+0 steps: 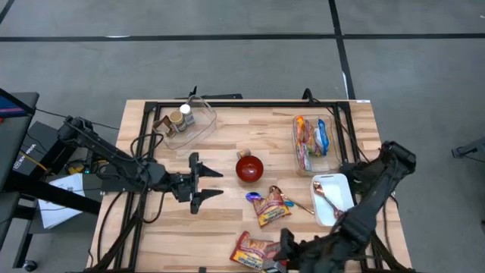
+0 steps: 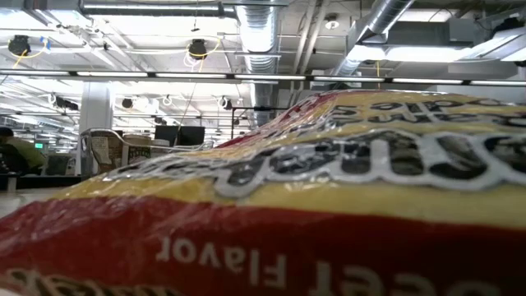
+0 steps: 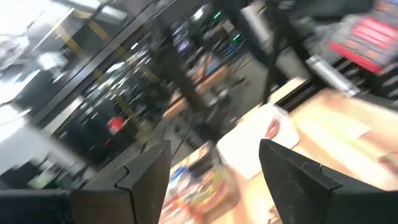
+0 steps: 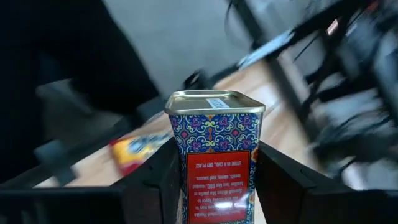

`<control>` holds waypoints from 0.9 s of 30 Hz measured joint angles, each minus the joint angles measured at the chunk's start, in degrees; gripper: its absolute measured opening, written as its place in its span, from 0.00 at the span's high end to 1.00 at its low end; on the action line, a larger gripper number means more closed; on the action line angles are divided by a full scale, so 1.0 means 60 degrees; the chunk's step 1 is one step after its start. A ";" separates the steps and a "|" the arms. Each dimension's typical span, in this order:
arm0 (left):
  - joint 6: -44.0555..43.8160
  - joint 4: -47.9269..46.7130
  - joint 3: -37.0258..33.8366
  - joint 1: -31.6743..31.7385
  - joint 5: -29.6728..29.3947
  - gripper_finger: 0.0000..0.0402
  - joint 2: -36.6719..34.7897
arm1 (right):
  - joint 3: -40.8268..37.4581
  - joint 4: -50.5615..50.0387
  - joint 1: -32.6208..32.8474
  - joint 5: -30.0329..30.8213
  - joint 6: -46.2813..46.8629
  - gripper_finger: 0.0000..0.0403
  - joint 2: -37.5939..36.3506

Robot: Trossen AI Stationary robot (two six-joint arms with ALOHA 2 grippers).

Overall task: Pick & Place Food Item
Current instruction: Put the red seasoning can into the left transparent bin

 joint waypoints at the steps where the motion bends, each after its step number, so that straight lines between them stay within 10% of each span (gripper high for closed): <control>1: 0.0014 0.0228 -0.0142 0.0141 0.0501 0.40 0.0000 | 0.0002 0.0194 0.0013 0.0135 -0.0296 0.62 -0.0086; 13: 0.1579 0.4756 -0.1640 0.0914 0.3214 0.40 0.0713 | 0.0004 0.3449 -0.0918 0.0294 -0.3893 0.62 -0.0853; 27: 0.3544 0.7263 -0.1303 0.0511 0.3727 0.19 0.2280 | -0.0003 0.6192 -0.3289 -0.4928 -0.4510 0.62 -0.0796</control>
